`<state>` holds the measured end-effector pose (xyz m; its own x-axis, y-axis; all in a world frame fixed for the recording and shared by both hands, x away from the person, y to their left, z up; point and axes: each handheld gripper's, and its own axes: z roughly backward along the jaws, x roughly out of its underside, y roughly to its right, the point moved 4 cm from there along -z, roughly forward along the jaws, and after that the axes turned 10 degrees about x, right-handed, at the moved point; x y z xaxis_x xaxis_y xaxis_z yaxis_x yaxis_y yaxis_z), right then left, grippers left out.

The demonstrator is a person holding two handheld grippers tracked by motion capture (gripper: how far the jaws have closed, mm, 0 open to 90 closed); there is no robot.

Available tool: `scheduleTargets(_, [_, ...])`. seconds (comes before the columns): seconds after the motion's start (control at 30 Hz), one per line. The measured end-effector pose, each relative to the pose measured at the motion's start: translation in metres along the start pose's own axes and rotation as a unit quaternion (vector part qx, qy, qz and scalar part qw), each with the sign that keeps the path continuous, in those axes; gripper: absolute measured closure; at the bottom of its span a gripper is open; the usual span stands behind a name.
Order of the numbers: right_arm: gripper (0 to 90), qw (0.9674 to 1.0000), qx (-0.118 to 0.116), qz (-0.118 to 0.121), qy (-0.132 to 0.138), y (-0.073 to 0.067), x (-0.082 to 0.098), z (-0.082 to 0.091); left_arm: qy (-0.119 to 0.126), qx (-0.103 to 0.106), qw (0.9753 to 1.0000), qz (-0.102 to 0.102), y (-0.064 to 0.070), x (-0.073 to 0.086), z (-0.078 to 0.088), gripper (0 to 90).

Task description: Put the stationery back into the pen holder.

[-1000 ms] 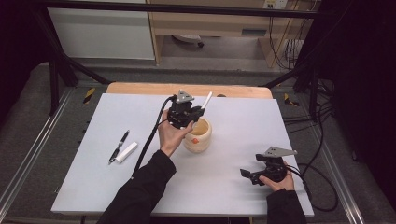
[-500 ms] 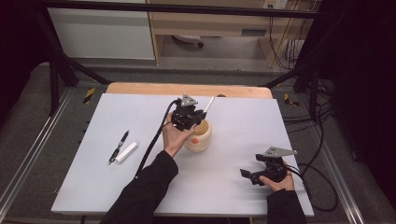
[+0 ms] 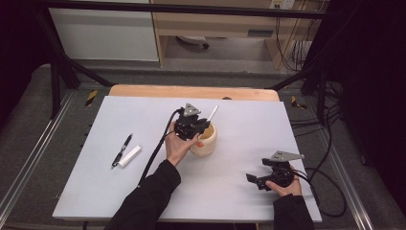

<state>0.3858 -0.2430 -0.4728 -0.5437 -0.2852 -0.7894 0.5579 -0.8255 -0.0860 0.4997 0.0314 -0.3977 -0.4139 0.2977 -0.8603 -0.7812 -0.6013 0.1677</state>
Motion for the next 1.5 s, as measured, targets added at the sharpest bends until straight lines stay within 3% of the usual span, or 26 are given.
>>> scheduleTargets(0.4, [0.8, 1.0, -0.001, -0.001, 0.001, 0.0, 0.0, 0.0, -0.024, 0.007, 0.9997, -0.004, 0.001, 0.007, 0.0, 77.6])
scheduleTargets(0.5, [0.8, 1.0, -0.001, 0.0, 0.0, 0.0, 0.0, 0.0, -0.022, 0.006, 0.9997, -0.004, 0.002, 0.004, 0.006, 71.5])
scheduleTargets(0.77, [0.9, 1.0, 0.0, -0.002, 0.001, 0.0, 0.0, 0.0, -0.03, -0.003, 0.9995, -0.009, 0.004, -0.001, 0.032, 58.9])
scheduleTargets(1.03, [0.8, 1.0, 0.001, -0.001, 0.0, 0.0, 0.0, 0.0, -0.058, -0.002, 0.9983, -0.008, -0.001, 0.004, 0.067, 43.9])
scheduleTargets(1.2, [0.9, 1.0, 0.001, -0.003, -0.001, 0.0, 0.0, 0.0, -0.064, 0.006, 0.9979, -0.002, -0.006, 0.013, 0.087, 34.8])
scheduleTargets(1.5, [0.9, 1.0, 0.001, -0.003, -0.003, 0.0, 0.0, -0.001, -0.093, -0.007, 0.9956, -0.002, -0.019, 0.037, 0.114, 20.6])
